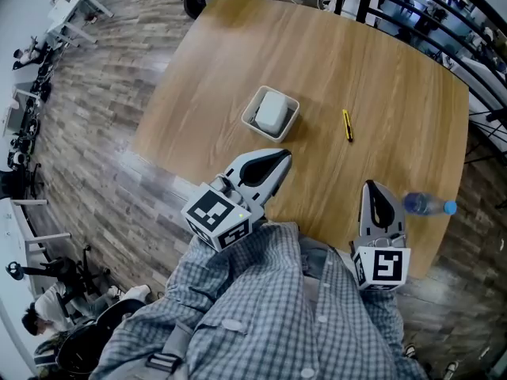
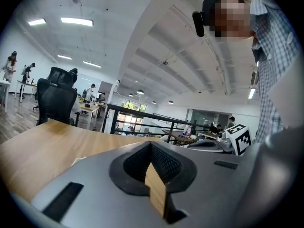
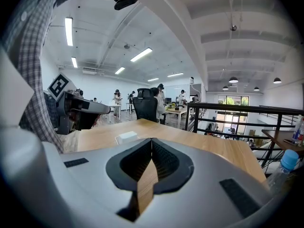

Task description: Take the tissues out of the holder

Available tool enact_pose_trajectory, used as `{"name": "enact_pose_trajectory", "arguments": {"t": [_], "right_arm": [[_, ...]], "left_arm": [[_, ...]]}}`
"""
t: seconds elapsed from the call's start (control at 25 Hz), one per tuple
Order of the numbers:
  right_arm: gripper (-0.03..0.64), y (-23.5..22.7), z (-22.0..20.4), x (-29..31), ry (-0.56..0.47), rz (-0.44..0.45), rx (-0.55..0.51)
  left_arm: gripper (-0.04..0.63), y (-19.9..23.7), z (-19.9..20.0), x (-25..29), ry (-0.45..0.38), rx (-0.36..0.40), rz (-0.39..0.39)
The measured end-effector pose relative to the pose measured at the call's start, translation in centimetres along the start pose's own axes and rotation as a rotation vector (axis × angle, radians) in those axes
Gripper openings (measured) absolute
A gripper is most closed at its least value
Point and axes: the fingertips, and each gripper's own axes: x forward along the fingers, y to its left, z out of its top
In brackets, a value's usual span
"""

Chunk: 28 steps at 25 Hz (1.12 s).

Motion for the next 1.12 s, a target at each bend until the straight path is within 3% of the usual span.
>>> {"name": "enact_pose_trajectory", "arguments": {"t": [0.32,0.56,0.96,1.12], "right_arm": [[0.012,0.5,-0.2,1.8,0.029,0.011,-0.004],[0.011,0.6,-1.1,2.1,0.066,-0.006,0.014],[0.011,1.5,-2.1,2.5,0.106,-0.003,0.017],[0.011,1.9,-2.2,2.6,0.104,0.000,0.022]], "left_arm": [[0.006,2.6,-0.8,0.7,0.043,0.004,0.012],[0.006,4.3,-1.0,0.6,0.010,-0.032,0.034],[0.009,7.0,-2.7,1.1,0.059,0.012,0.074],[0.024,7.9,-3.1,1.2,0.058,-0.027,0.078]]}}
